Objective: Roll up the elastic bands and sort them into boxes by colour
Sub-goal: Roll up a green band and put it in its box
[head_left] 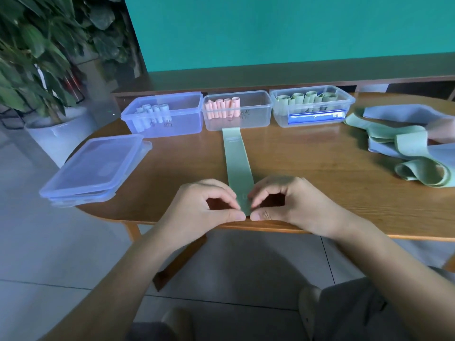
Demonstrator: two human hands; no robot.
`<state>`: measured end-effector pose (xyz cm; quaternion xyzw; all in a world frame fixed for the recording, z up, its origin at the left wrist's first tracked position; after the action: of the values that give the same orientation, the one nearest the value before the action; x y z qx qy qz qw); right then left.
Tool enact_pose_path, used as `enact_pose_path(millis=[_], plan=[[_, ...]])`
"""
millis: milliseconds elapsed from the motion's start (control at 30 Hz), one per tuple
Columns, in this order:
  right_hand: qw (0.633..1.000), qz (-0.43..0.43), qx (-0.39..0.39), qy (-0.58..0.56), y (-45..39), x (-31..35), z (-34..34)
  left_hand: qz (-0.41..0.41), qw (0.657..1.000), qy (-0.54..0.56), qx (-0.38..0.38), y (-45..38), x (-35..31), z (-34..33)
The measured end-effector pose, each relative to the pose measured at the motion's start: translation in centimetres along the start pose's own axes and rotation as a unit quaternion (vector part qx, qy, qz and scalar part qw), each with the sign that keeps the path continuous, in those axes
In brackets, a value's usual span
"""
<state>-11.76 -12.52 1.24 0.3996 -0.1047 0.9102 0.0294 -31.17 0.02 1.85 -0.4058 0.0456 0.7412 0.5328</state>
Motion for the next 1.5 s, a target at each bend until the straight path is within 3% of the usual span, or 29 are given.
enact_pose_path(millis=[300,633,833,1067,1500], plan=[[0.999,-0.037,-0.014,-0.018,-0.25,-0.26,-0.16,-0.006,0.997,-0.077,-0.017,-0.03,0.71,-0.29],[0.994,-0.103,-0.026,0.017,-0.73,0.07,-0.04,0.009,1.000,-0.014,-0.024,-0.69,0.49,-0.61],[0.999,-0.034,0.005,-0.011,-0.81,0.13,-0.14,-0.042,0.998,-0.037,-0.005,-0.57,0.23,-0.92],[0.995,0.043,-0.001,0.090,-0.65,-0.24,-0.37,-0.075,0.993,-0.090,0.017,-0.44,0.36,-0.65],[0.996,0.012,-0.032,0.077,-0.52,-0.03,-0.58,-0.014,0.997,-0.069,-0.008,-0.53,-0.04,-0.29]])
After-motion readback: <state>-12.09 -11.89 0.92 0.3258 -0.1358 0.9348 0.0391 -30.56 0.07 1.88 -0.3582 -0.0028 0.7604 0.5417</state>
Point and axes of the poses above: each hand's wrist, its own y-axis away from the middle knuckle, its own z-axis out of the back of the hand, x = y × z, the point moved 1 cm from there along -y, towards the middle knuckle, and after that the axes turned 8 degrees about -z, right-handed, at the moved point
